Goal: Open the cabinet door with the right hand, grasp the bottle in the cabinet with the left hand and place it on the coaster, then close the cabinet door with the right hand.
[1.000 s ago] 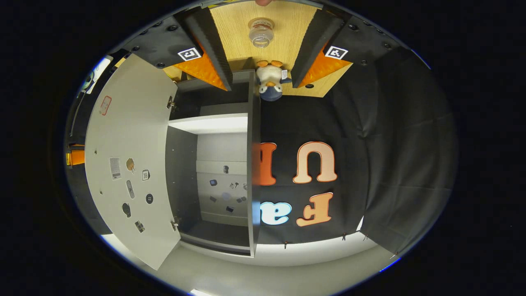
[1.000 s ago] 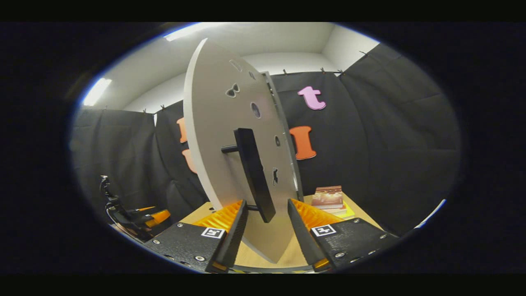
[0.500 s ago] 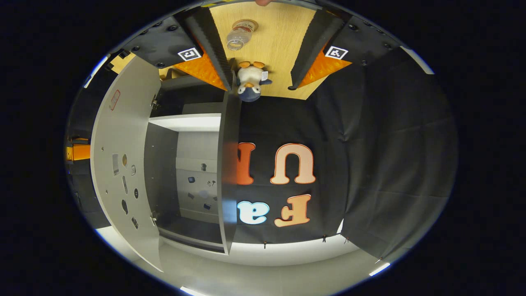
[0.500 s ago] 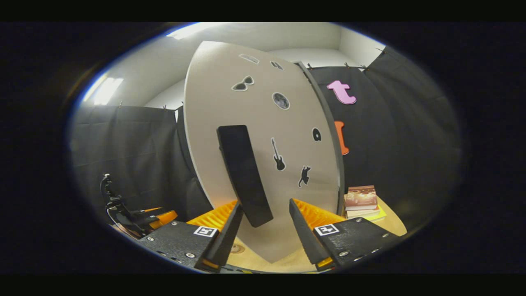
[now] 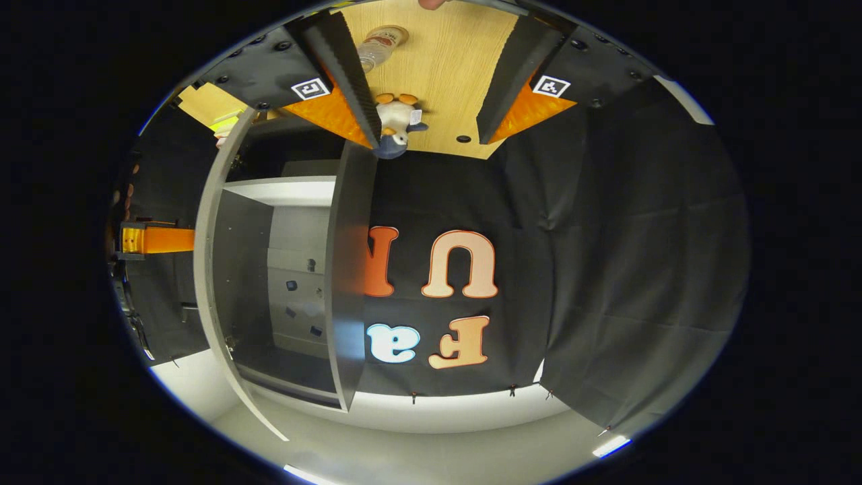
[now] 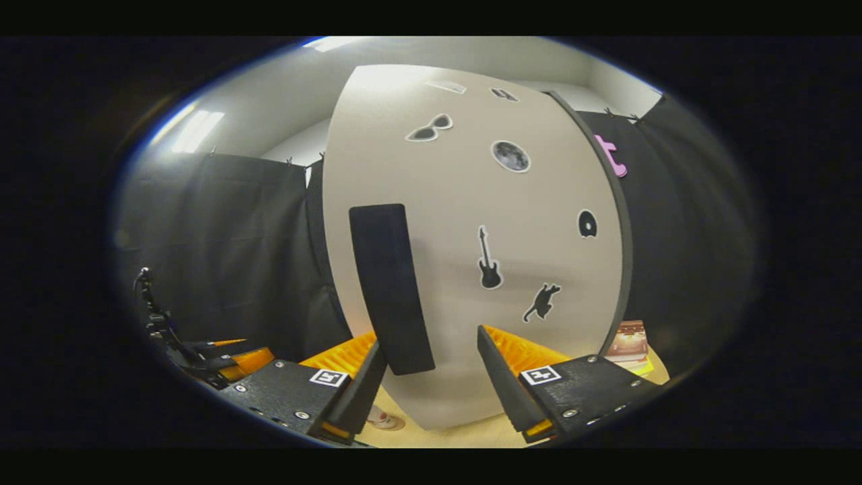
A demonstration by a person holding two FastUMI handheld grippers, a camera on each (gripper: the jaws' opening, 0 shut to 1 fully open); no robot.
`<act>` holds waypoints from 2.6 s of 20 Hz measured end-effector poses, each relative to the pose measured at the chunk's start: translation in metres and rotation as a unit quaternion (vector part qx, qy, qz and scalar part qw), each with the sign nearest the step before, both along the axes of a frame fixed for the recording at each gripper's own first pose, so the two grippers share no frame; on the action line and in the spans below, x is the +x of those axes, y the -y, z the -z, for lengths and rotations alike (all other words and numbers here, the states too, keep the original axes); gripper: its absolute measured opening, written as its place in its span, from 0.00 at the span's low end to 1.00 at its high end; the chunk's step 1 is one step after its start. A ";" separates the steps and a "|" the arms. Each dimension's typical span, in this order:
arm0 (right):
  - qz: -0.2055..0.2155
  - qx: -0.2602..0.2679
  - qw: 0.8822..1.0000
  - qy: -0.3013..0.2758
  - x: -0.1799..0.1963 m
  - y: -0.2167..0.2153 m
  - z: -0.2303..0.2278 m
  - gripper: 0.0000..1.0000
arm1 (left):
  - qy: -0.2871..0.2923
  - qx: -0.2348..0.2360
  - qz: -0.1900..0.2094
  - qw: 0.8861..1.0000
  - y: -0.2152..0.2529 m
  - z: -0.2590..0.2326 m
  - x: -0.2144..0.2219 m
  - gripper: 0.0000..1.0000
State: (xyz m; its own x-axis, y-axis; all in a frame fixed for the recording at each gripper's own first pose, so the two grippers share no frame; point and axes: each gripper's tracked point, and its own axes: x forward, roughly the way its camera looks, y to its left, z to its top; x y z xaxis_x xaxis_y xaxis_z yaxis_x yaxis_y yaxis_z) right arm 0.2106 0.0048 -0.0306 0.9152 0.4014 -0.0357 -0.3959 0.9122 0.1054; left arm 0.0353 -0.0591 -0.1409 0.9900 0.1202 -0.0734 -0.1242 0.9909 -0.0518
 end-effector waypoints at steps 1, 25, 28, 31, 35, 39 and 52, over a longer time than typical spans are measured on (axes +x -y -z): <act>0.000 -0.002 1.000 0.003 0.003 -0.004 -0.001 0.82 | 0.000 0.002 -0.003 1.000 -0.006 -0.002 0.001 0.94; 0.097 -0.015 0.995 0.031 0.023 -0.034 0.001 0.84 | -0.023 -0.025 -0.032 0.999 -0.035 0.003 0.016 0.96; 0.100 -0.021 0.994 0.034 0.025 -0.034 0.004 0.84 | -0.019 -0.027 -0.033 0.999 -0.034 0.000 0.018 0.96; 0.096 -0.011 0.995 0.012 0.026 -0.033 0.009 0.84 | -0.014 -0.027 -0.023 0.999 -0.028 -0.005 0.019 0.96; 0.095 0.010 0.995 0.003 -0.018 -0.019 0.008 0.86 | -0.003 -0.024 0.003 1.000 -0.012 -0.015 0.018 0.96; 0.104 0.013 0.994 0.000 -0.104 0.017 0.009 0.86 | -0.003 -0.017 0.035 0.999 0.032 -0.027 0.013 0.93; 0.195 0.005 0.981 0.018 -0.274 0.138 -0.004 0.88 | 0.028 -0.009 0.086 0.996 0.128 -0.087 -0.020 0.96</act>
State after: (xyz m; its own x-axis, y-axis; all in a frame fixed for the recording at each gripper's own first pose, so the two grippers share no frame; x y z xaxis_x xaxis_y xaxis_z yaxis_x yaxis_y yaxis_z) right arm -0.0638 -0.1335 -0.0261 0.9998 0.0210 0.0017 -0.0210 0.9940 0.1073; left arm 0.0150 -0.1867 -0.0539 0.9985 -0.0523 -0.0180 0.0509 0.9962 -0.0713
